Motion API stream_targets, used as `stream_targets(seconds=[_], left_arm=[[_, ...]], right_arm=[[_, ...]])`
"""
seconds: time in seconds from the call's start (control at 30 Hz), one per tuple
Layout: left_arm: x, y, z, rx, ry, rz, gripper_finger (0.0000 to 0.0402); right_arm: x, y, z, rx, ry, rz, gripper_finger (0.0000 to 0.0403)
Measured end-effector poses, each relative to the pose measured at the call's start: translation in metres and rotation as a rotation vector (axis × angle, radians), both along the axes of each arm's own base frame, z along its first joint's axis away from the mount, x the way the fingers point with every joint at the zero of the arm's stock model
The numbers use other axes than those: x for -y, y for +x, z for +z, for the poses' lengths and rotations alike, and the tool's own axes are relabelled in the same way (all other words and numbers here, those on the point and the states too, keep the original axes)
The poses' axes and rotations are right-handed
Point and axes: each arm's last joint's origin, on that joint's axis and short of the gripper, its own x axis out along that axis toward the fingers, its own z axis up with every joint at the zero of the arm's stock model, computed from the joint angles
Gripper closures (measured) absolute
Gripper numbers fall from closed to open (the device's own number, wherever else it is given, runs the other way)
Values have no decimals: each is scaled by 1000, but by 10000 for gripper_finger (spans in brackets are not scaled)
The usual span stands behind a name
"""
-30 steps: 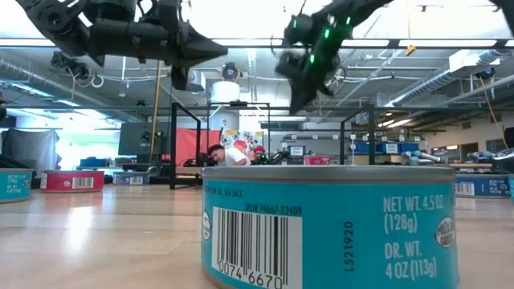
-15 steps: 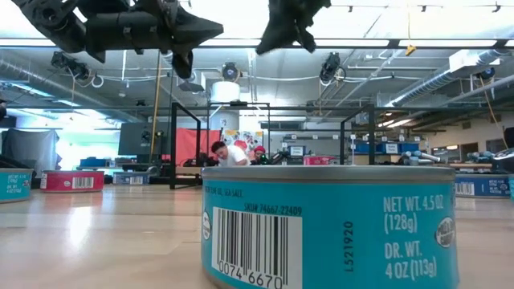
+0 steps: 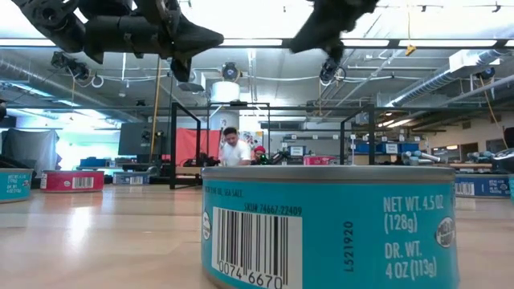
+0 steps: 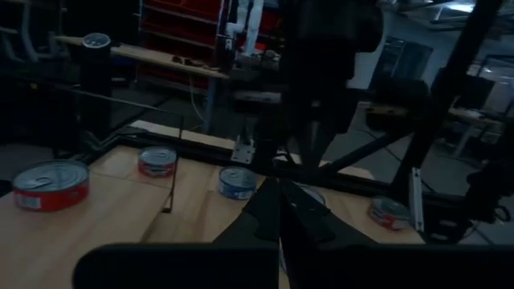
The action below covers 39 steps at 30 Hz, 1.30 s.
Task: Stack canned seafood by type on shelf
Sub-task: Move the top left blue tuna can to the center of the table
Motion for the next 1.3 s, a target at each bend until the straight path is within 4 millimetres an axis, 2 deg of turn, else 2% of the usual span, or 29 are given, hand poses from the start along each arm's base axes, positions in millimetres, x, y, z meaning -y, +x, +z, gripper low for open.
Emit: stream_targets(seconds=[0.1,0.27,0.33,0.47,0.6,0.7,0.83,0.9,1.07,1.3], left_arm=[[5,3,2,-38,-7,14,399],[16,13,18,-240,-2,65,399],[19,15,31,-320,-8,82,399],[20,13,69,-412,-9,91,399],[14,-2,101,-533,50,74,399],[1,-20,114,-684,53,38,400],[-18,-46,126,-803,55,132,400],[-31,-55,131,-795,37,209,400],[-60,-77,127,-860,-78,376,401],[-99,-93,112,-965,-243,556,401]], right_arm=[[-4,-30,1,44,9,-7,402],[-7,-72,0,100,15,-30,402],[-7,-84,0,126,32,-33,402],[-9,-100,0,163,29,-48,402],[-8,-103,1,185,-13,-117,402],[-7,-100,4,234,1,-165,402],[-7,-93,8,293,-7,-206,401],[-7,-90,10,321,-2,-211,401],[-7,-84,5,304,15,-222,401],[-8,-80,1,283,35,-221,400]])
